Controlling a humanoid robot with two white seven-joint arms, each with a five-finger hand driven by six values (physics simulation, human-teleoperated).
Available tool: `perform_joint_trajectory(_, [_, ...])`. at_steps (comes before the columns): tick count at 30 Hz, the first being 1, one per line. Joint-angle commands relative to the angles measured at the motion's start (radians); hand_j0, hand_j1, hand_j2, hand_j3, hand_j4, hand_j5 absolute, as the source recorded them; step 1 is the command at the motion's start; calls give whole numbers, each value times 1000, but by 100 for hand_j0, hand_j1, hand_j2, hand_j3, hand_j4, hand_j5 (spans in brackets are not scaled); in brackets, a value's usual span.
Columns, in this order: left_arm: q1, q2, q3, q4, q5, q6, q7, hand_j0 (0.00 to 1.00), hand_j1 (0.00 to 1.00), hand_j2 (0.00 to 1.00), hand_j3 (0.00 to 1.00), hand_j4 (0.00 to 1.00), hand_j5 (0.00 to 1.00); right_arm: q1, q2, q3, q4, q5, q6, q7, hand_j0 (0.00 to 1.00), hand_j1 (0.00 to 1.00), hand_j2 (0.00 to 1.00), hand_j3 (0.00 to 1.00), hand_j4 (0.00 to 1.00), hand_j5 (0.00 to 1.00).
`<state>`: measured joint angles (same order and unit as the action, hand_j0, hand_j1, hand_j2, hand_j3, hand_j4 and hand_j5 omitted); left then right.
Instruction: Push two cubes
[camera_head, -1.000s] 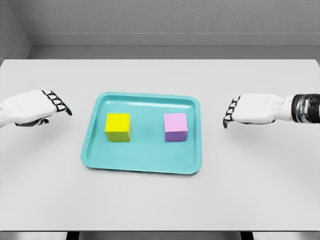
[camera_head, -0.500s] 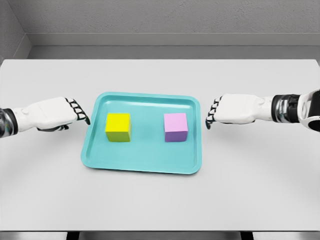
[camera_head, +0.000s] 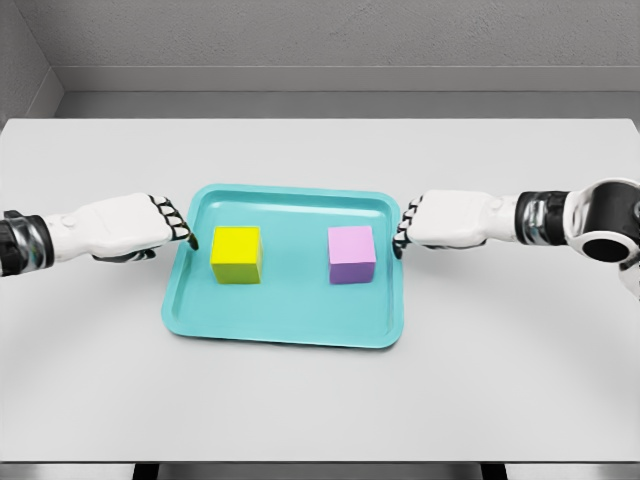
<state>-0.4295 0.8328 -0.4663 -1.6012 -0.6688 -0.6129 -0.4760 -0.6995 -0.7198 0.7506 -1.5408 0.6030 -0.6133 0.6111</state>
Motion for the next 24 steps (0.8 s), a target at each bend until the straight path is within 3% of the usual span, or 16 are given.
perform_joint_trajectory(1, [0, -1, 0, -8, 5, 2, 0, 70, 70, 70, 70, 70, 70, 0, 17, 16, 4, 4, 2, 0, 60, 60, 60, 60, 60, 60])
perform_joint_trajectory(24, [8, -58, -2, -28, 2, 2, -1, 71, 71, 71, 71, 71, 71, -9, 88, 27, 31, 34, 2, 0, 60, 60, 60, 60, 60, 60])
